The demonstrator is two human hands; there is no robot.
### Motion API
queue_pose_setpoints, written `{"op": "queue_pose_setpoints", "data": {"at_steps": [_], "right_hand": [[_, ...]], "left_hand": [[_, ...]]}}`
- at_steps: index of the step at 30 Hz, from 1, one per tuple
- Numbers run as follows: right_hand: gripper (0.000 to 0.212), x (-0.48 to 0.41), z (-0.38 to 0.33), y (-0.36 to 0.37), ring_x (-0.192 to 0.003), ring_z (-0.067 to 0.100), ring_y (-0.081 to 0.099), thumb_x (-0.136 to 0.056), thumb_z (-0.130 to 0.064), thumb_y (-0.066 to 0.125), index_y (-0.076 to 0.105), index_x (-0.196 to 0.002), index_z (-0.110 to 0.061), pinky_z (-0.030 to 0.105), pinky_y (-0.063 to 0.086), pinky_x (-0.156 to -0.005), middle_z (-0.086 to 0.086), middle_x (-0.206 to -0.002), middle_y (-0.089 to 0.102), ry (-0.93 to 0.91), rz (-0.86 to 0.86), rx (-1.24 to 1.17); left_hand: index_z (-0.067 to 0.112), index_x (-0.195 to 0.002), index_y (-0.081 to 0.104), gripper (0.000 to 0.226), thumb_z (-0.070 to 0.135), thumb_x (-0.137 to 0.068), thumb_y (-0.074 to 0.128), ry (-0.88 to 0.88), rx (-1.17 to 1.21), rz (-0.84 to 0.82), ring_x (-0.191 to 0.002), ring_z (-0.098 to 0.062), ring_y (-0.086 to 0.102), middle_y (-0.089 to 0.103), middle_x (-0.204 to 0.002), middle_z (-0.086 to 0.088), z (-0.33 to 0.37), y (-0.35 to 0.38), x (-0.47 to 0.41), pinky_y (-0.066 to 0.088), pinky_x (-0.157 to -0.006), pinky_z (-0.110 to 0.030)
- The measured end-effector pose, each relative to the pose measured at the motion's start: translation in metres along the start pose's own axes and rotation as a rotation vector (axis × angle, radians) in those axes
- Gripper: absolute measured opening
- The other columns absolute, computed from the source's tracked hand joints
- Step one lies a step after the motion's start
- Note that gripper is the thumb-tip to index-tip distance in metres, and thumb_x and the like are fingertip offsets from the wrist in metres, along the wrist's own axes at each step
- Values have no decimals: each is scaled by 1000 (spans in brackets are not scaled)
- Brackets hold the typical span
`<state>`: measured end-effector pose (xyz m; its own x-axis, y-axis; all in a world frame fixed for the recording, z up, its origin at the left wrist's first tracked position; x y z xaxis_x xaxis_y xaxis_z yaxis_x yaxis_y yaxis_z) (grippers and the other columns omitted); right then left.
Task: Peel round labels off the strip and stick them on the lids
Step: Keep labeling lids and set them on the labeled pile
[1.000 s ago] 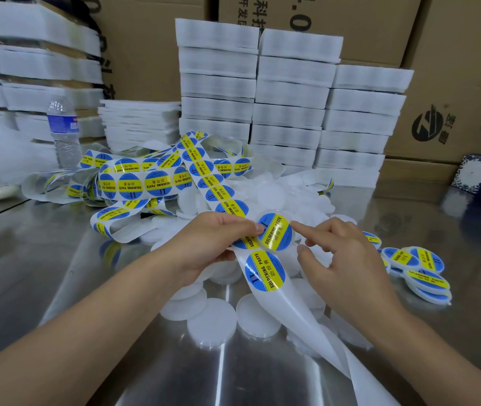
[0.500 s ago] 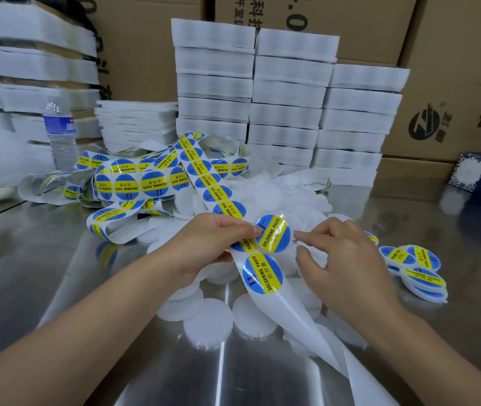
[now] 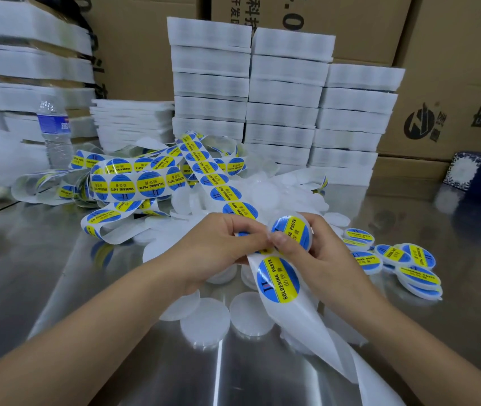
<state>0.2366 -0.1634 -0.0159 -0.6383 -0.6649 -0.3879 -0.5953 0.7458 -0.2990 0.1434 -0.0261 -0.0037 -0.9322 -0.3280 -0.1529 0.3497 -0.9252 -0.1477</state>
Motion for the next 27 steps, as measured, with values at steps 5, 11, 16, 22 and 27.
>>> {"op": "queue_pose_setpoints", "data": {"at_steps": [5,11,16,22,27], "right_hand": [[58,-1,-2,0,-73,-3,63,-54,-76,52,60,-91,-32,15,49,-66,-20,-79,68,9,30,51],[29,-1,0,-5,-61,4,57,-75,-53,62,64,-79,-24,17,44,-57,-9,-66,63,11,16,186],[29,-2,2,-5,-54,0,50,-76,-55,60,63,-71,-27,13,38,-52,-14,-58,58,21,-19,212],[28,-3,3,-6,-45,0,42,-76,-60,56,60,-61,-37,10,33,-46,-14,-48,51,-15,-1,237],[50,-4,3,-7,-46,3,35,-66,-73,42,58,-61,-26,16,29,-46,-12,-46,43,-29,35,278]], "left_hand": [[22,-70,77,10,17,-78,74,58,-132,8,-70,-6,66,74,-74,1,5,1,3,52,-70,-15],[24,-83,78,18,28,-67,84,77,-287,-40,-95,-30,67,75,-90,-8,10,2,7,50,-94,-47],[22,-84,77,27,36,-61,79,87,-336,-62,-92,-34,66,73,-92,-15,10,3,8,49,-92,-51],[34,-63,73,12,31,-72,80,130,-373,-40,-65,-6,51,64,-70,-12,8,2,7,43,-65,-23],[29,-63,72,12,32,-73,79,132,-391,-32,-57,-4,44,54,-62,3,7,2,6,34,-53,-14]]}}
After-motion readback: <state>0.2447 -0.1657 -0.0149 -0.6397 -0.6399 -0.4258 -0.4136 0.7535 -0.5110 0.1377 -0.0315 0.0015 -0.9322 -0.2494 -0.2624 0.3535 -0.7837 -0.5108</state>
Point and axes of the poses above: each hand's wrist, its own x-axis away from the middle knuckle, its own y-axis out of the palm, z = x × y, the point moved 1 cm from there along -x, towards the middle knuckle
